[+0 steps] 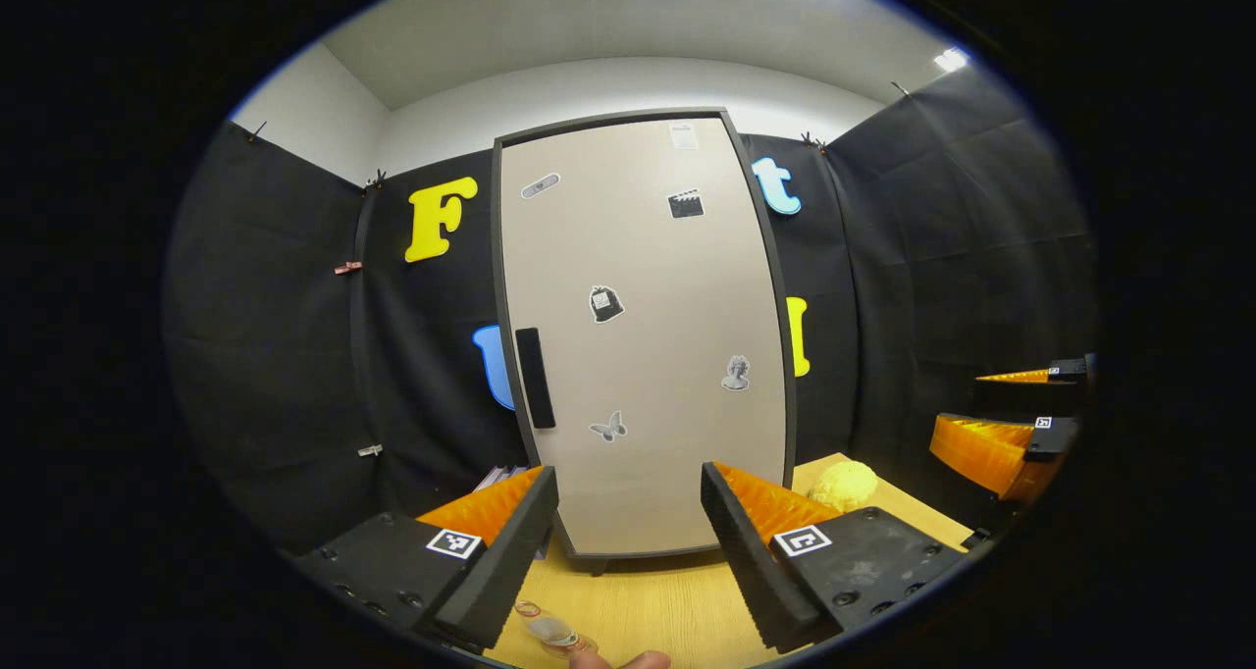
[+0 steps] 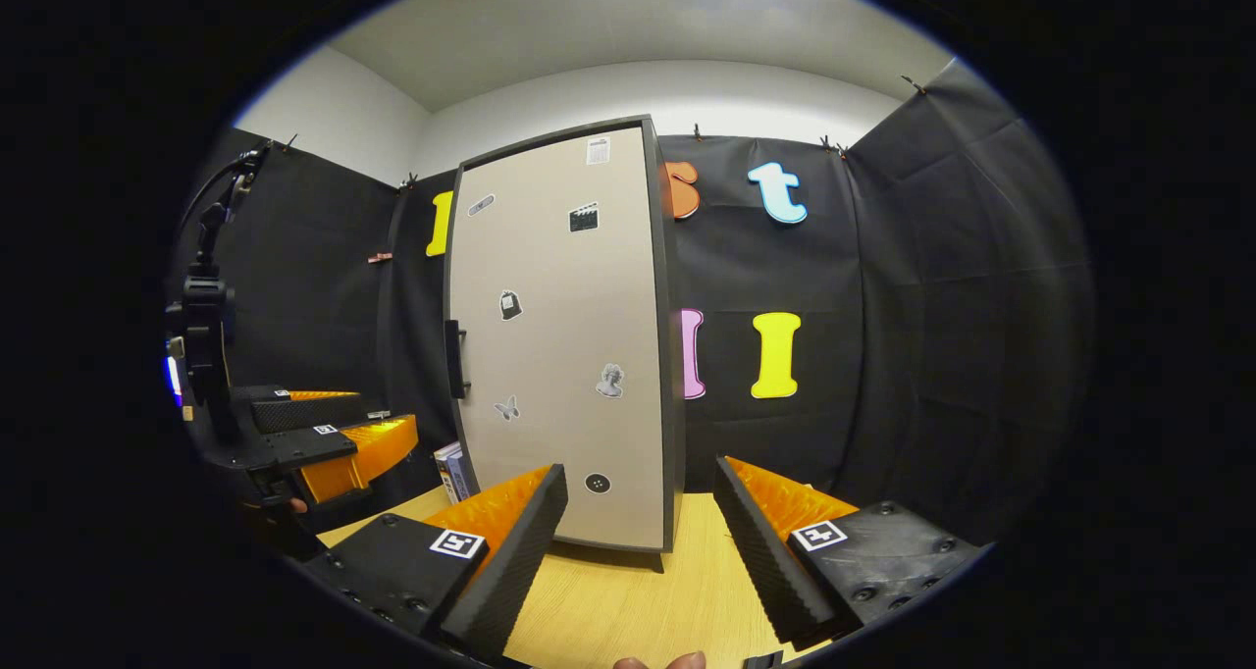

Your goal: Open the cabinet door with the right hand, grasp the bottle in the cabinet with the left hand and place it on the coaster, then close the cabinet door with the right hand.

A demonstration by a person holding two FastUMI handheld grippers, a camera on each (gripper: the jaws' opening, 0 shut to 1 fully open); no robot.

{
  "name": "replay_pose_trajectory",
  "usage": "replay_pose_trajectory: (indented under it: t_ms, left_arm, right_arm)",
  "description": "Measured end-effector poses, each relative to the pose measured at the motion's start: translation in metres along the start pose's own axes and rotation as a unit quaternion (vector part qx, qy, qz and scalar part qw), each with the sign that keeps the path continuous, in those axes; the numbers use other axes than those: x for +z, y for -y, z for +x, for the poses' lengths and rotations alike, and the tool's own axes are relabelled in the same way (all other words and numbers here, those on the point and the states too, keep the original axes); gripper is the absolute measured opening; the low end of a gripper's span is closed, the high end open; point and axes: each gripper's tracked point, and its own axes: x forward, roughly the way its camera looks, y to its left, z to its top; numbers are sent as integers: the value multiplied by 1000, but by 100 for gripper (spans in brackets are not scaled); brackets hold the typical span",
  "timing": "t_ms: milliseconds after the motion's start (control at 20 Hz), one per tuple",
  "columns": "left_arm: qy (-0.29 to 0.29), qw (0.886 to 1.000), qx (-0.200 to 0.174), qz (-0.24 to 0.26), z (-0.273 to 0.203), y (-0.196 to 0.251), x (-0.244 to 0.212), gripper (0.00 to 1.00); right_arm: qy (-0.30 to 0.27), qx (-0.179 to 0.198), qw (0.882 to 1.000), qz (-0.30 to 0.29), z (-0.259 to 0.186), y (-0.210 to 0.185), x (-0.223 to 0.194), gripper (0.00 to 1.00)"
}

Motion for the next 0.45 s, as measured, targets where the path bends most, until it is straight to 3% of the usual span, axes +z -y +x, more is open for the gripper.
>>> replay_pose_trajectory:
  t_ms: [450]
  left_arm:
    - [2, 1000, 0, 0, 0, -1, 1, 93]
  right_arm:
    - [1, -1, 1000, -1, -1, 0, 1, 97]
